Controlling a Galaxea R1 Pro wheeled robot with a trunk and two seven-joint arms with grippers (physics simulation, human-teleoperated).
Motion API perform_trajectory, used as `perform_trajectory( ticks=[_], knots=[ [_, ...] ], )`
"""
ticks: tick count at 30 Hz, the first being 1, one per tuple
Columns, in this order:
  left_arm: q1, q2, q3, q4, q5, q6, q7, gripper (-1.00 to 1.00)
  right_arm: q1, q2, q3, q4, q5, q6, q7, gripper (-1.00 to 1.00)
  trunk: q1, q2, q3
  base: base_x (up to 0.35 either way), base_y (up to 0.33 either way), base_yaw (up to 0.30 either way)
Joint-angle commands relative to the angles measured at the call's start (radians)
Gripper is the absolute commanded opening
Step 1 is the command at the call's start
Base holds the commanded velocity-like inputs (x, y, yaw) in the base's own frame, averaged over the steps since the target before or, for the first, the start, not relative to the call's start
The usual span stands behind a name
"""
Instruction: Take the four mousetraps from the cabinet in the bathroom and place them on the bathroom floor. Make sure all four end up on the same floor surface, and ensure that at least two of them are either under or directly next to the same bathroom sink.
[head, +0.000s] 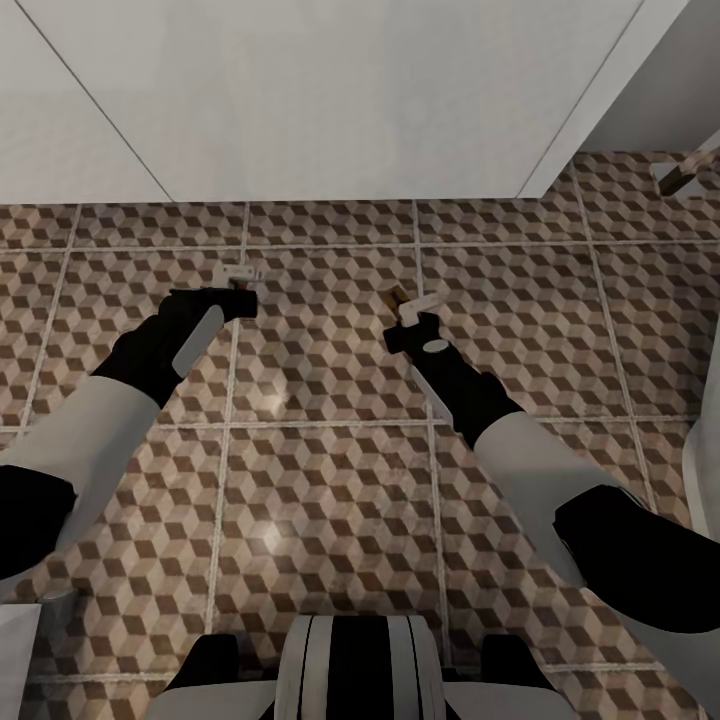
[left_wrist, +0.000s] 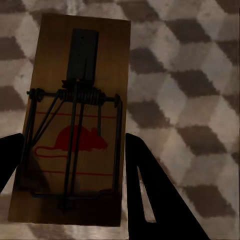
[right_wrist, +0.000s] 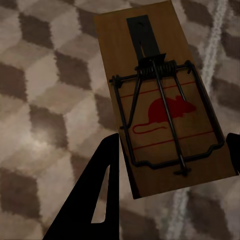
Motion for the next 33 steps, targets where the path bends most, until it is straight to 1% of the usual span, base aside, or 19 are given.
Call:
perform_trajectory(
  ticks=[1, 2, 3, 5, 8, 10, 15, 18, 33],
  knots=[
    [0.007, 0.001, -0.007, 0.001, 0.007, -0.035, 0.009, -1.00, -0.001, -0.001, 0.007, 0.000, -0.010, 0.001, -0.008, -1.00, 0.000, 0.000, -0.001, 0.000, 0.000, 0.000],
    [0.014, 0.001, -0.011, 0.003, 0.007, -0.061, 0.009, -1.00, -0.001, -0.002, 0.007, 0.002, -0.010, -0.001, -0.007, -1.00, 0.000, 0.000, -0.001, 0.000, 0.000, 0.000],
    [0.017, 0.001, -0.014, 0.004, 0.007, -0.070, 0.009, -1.00, -0.001, -0.002, 0.007, 0.002, -0.010, -0.002, -0.007, -1.00, 0.000, 0.000, -0.001, 0.000, 0.000, 0.000],
    [0.026, 0.001, -0.037, 0.011, 0.008, -0.095, 0.008, -1.00, -0.001, -0.003, 0.007, 0.003, -0.011, -0.003, -0.005, -1.00, 0.000, 0.000, -0.001, 0.000, 0.000, 0.000],
    [0.033, 0.000, -0.075, 0.030, 0.008, -0.110, 0.008, -1.00, -0.001, -0.004, 0.008, 0.004, -0.012, -0.005, -0.004, -1.00, 0.000, 0.000, -0.001, 0.000, 0.000, 0.000],
    [0.035, -0.003, -0.088, 0.045, 0.008, -0.120, 0.008, -1.00, -0.001, -0.004, 0.008, 0.010, -0.012, -0.014, -0.004, -1.00, 0.000, 0.000, -0.001, 0.000, 0.000, 0.000],
    [0.036, -0.016, -0.096, 0.082, 0.008, -0.157, 0.008, -1.00, -0.002, -0.003, 0.008, 0.051, -0.012, -0.069, -0.003, -1.00, 0.000, 0.000, -0.001, 0.000, 0.000, 0.000],
    [0.036, -0.018, -0.097, 0.096, 0.008, -0.170, 0.008, -1.00, -0.002, -0.002, 0.008, 0.065, -0.012, -0.083, -0.003, -1.00, 0.000, 0.000, -0.001, 0.000, 0.000, 0.000],
    [0.036, -0.018, -0.097, 0.113, 0.010, -0.176, 0.007, -1.00, -0.002, -0.002, 0.008, 0.071, -0.013, -0.090, -0.002, -1.00, 0.000, 0.000, -0.001, 0.015, 0.000, 0.000]
  ],
)
